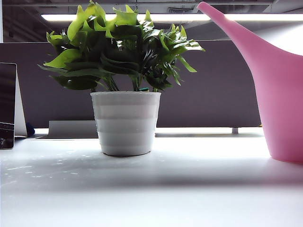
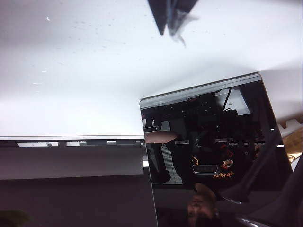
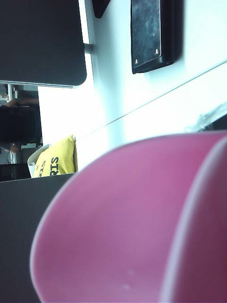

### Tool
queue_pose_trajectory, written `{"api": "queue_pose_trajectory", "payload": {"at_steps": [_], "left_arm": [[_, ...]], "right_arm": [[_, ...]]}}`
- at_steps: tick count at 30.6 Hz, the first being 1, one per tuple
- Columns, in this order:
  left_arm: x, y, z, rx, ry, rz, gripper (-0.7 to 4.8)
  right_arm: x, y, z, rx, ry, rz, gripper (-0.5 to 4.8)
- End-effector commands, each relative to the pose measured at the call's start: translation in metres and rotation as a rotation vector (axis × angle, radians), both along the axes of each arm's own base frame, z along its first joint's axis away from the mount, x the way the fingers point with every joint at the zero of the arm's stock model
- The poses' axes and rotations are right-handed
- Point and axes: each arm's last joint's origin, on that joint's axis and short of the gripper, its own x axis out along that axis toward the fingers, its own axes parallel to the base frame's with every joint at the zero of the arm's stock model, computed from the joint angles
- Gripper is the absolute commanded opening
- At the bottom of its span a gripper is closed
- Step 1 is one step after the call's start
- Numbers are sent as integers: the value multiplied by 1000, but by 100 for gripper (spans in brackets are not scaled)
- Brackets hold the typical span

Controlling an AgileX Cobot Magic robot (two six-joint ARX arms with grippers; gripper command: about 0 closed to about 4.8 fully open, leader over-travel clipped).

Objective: Pick up the watering can from the table, water the potted plant, and put the can back.

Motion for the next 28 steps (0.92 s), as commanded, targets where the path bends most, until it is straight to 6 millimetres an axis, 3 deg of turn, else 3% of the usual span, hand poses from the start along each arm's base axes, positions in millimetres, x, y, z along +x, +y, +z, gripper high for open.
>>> {"api": "queue_pose_trajectory", "payload": {"at_steps": [1, 16, 28], "left_arm": [[0, 0, 1, 1, -12, 1, -5], [0, 0, 1, 1, -12, 1, -5], [0, 0, 1, 0, -12, 1, -5]], "right_arm": [[-5, 3, -11, 17, 71, 20, 190], [-18, 9, -14, 45, 77, 65, 191], [-64, 24, -5, 64, -25, 64, 189]]}}
